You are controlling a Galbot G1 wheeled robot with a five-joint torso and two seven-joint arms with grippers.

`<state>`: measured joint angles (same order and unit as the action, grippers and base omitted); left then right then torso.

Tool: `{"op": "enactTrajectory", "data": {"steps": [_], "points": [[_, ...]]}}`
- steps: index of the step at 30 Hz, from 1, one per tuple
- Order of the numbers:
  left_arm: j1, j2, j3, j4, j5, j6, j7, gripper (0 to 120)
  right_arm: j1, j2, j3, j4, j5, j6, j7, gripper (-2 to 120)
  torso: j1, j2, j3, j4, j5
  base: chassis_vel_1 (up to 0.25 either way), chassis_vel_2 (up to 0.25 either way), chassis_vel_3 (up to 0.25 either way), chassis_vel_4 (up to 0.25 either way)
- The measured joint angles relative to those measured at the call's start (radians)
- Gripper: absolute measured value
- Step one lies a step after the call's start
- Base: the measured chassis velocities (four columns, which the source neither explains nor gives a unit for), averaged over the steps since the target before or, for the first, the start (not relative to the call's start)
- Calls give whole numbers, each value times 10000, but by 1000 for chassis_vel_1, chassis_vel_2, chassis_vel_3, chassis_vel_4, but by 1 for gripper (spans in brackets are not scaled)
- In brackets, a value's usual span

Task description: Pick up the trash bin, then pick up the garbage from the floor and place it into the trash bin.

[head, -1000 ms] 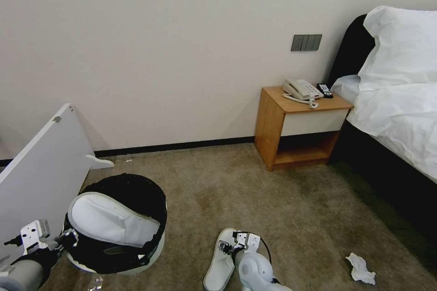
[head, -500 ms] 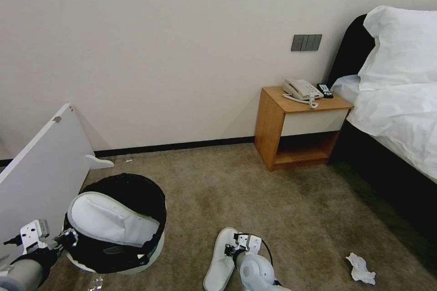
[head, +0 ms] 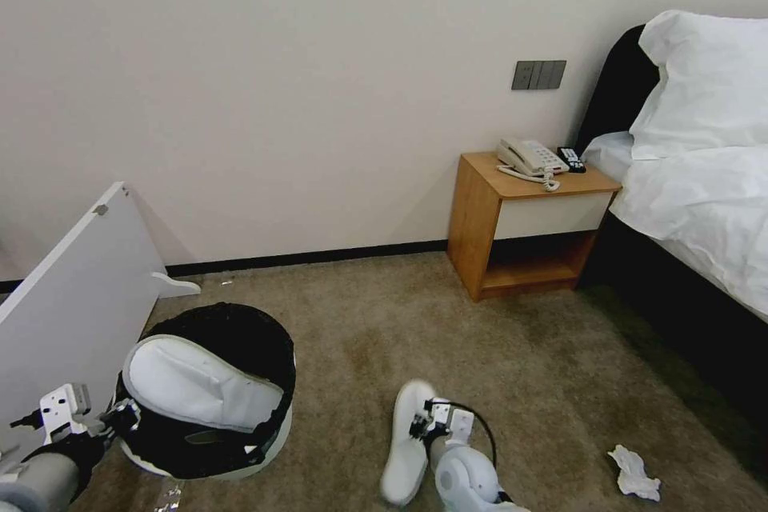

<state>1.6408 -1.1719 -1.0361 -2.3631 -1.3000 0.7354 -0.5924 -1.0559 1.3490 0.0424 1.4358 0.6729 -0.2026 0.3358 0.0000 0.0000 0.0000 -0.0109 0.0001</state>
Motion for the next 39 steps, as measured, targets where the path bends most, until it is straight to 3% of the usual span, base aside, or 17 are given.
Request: {"op": "enactTrajectory", "data": {"steps": [1, 4, 7, 10, 16, 18, 21, 27, 35, 39], "points": [[0, 0, 0, 0, 0, 0, 0, 1, 0, 0, 0, 0, 0, 0, 0, 0, 0, 0, 0, 0, 0, 0, 0, 0, 0], [-7, 112, 266, -45, 48, 0, 166, 1, -182, -544, 597, 911, -1160, 1854, -1378, 0, 0, 0, 0, 0, 0, 0, 0, 0, 0], [0, 147, 328, -75, 51, 0, 184, 1, -218, -688, 700, 1151, -1202, 2119, -1556, 0, 0, 0, 0, 1, 1, 0, 0, 0, 0], [-86, 322, 596, -192, 62, 0, 148, 1, -293, -1588, 1159, 2627, -1144, 3215, -2489, 0, 0, 0, 0, 2, 0, 0, 0, 0, 0], [-124, 557, 949, -333, 70, -1, 60, 1, 18, -2928, 1240, 3610, -726, 3997, -3733, 0, 0, 0, 0, -1, -1, 0, 0, 0, 0], [-145, 658, 1305, -417, 189, -1, 22, 1, 400, -3649, 1119, 4184, -81, 4276, -4440, 0, 0, 0, 0, -1, 2, 0, 0, 0, 0], [-163, 663, 1726, -430, 509, -1, 18, 1, 923, -4076, 940, 4655, 725, 4426, -5056, 0, 0, 0, 0, 2, 0, 0, 0, 0, 0], [-168, 666, 2202, -456, 843, -1, 18, 1, 2191, -4372, 432, 5377, 2020, 4471, -5776, 0, 0, 0, 0, 0, 0, 0, 0, 0, 0], [-133, 614, 2236, -448, 961, -1, 34, 1, 3833, -4218, -543, 5676, 2908, 4470, -6645, 0, 0, 0, 0, 3, -3, 0, 0, 0, 0], [-30, 617, 2166, -501, 967, -1, 41, 1, 5064, -3738, -1896, 5556, 3926, 4524, -7464, 0, 0, 0, 1, 1, -2, 0, 0, 0, 0]]}}
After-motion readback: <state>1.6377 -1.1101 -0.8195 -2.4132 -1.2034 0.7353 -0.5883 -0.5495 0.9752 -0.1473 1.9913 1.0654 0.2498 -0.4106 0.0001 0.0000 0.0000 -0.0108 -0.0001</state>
